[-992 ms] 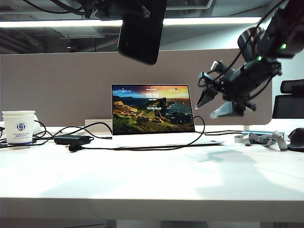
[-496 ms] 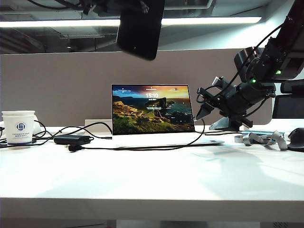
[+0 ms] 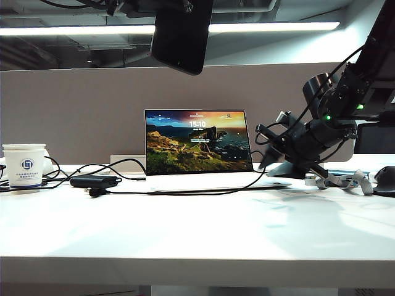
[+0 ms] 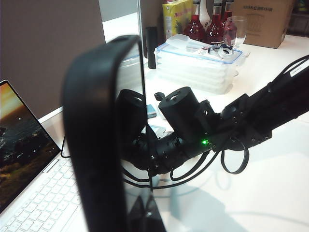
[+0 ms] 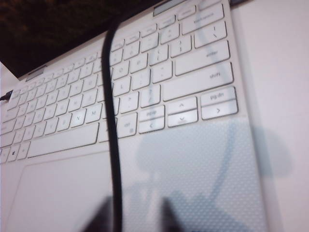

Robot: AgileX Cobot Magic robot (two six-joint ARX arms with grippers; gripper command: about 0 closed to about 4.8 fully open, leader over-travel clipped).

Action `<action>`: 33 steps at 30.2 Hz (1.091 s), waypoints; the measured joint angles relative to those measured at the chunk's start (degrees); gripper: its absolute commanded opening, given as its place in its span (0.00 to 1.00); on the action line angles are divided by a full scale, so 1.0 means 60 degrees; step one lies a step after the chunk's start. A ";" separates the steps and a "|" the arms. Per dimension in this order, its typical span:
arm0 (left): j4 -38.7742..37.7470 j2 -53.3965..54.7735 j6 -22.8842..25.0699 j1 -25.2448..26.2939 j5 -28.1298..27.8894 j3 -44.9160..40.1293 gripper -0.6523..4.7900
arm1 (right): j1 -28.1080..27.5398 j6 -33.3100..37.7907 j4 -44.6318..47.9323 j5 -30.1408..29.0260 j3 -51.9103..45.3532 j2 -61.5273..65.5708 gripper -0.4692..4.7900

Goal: Pick up the black phone, pick up the charger plug, insert the charger plug into the phone's charging port, and finally place the connected phone back on the desk.

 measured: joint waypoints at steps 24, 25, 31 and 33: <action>0.0004 -0.0040 -0.0004 0.0000 0.0000 0.0000 0.11 | -0.1042 -0.1479 -0.2065 -0.2055 0.0025 -0.1672 0.08; 0.0004 -0.0044 -0.0004 0.0000 0.0004 0.0000 0.11 | -0.1086 -0.1716 -0.2291 -0.2069 0.0029 -0.1832 0.08; 0.0004 -0.0044 -0.0178 0.0000 0.0000 0.0000 0.11 | -0.1435 -0.3566 -0.3952 -0.2084 0.0047 -0.2619 0.08; 0.0007 -0.0047 -0.0189 0.0000 0.0004 0.0000 0.11 | -0.1501 -0.4284 -0.4652 -0.2062 0.0044 -0.2772 0.08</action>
